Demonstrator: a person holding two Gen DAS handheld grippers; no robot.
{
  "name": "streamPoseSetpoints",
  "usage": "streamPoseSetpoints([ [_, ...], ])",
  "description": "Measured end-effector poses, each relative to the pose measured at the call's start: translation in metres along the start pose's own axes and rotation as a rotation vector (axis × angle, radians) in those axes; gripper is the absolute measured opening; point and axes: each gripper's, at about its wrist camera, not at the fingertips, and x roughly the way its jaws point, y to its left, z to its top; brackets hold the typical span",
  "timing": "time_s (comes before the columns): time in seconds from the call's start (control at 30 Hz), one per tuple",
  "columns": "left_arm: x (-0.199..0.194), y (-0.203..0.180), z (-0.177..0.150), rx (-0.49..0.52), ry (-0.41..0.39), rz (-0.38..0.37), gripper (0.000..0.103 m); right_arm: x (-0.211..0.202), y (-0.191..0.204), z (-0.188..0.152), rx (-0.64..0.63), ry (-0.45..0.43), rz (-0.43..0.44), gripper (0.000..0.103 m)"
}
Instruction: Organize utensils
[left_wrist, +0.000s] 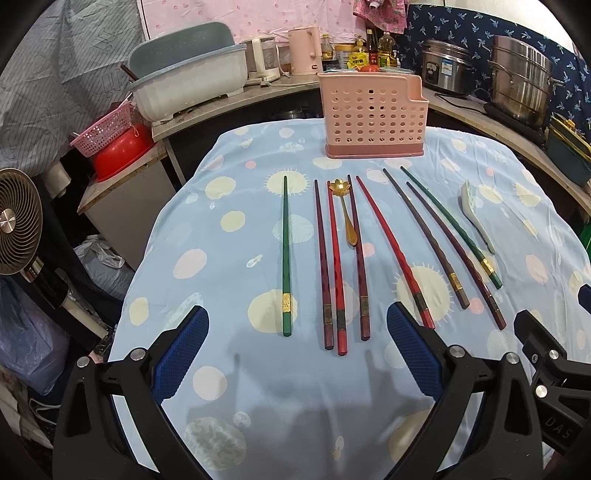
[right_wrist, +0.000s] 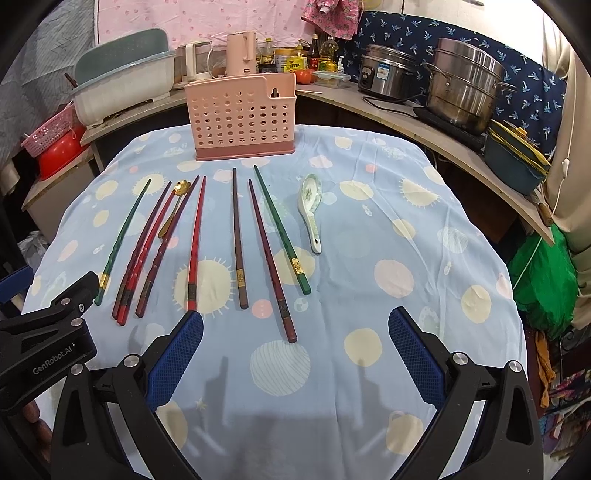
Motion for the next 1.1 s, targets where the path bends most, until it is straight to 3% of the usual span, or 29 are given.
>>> streamPoseSetpoints([
  [1.1, 0.0044, -0.0039, 0.0003, 0.011, 0.009, -0.024, 0.093, 0.0007, 0.0, -0.0001, 0.005, 0.004, 0.005, 0.096],
])
